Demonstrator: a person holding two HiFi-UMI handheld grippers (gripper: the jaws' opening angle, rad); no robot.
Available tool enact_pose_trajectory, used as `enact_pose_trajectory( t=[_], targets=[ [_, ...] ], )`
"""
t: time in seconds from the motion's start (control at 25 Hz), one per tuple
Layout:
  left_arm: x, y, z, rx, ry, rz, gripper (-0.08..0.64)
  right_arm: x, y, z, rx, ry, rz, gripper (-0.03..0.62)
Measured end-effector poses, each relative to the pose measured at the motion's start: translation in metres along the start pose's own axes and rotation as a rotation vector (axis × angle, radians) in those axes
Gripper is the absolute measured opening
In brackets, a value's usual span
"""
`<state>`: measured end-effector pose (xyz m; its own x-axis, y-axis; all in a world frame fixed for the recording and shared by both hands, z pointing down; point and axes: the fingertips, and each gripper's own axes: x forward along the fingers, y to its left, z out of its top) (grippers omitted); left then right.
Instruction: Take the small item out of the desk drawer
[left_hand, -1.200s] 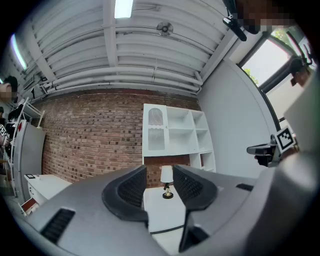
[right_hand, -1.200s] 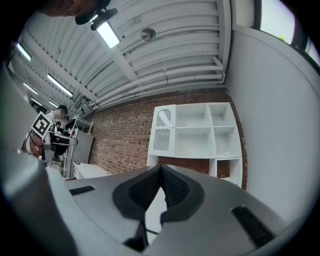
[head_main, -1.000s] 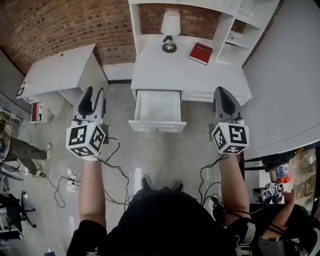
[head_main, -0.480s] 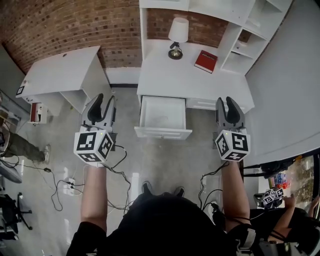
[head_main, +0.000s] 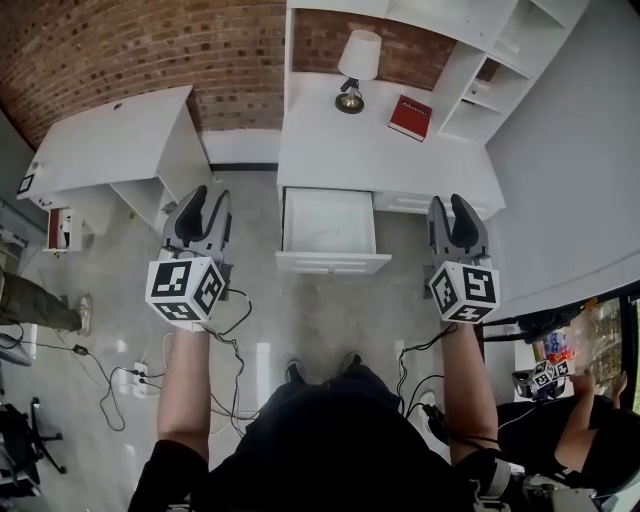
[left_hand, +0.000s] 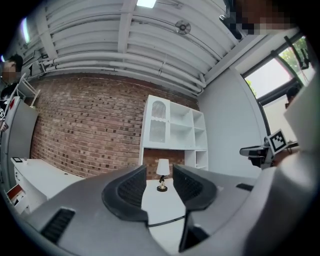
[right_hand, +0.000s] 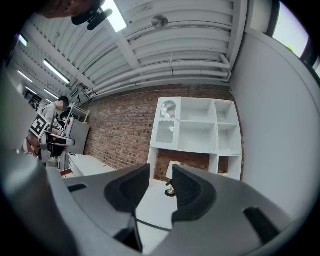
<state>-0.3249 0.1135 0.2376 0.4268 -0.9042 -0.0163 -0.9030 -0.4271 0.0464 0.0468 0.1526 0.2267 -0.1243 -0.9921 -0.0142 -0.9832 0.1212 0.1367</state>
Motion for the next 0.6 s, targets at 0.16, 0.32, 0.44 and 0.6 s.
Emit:
enact_pose_trajectory(
  t=[0.16, 0.32, 0.44, 0.6],
  targets=[
    [0.018, -0.004, -0.014, -0.009, 0.022, -0.019, 0.161, 0.012, -0.003, -0.011, 0.001, 0.016, 0.008, 0.138],
    [0.037, -0.008, -0.032, -0.007, 0.054, -0.021, 0.161, 0.033, -0.01, -0.032, 0.022, 0.027, 0.022, 0.138],
    [0.05, 0.002, -0.036, 0.004, 0.067, 0.001, 0.161, 0.058, -0.012, -0.044, 0.048, 0.025, 0.043, 0.138],
    [0.077, 0.015, -0.037, 0.018, 0.089, 0.044, 0.161, 0.102, -0.021, -0.054, 0.075, 0.028, 0.083, 0.137]
  ],
)
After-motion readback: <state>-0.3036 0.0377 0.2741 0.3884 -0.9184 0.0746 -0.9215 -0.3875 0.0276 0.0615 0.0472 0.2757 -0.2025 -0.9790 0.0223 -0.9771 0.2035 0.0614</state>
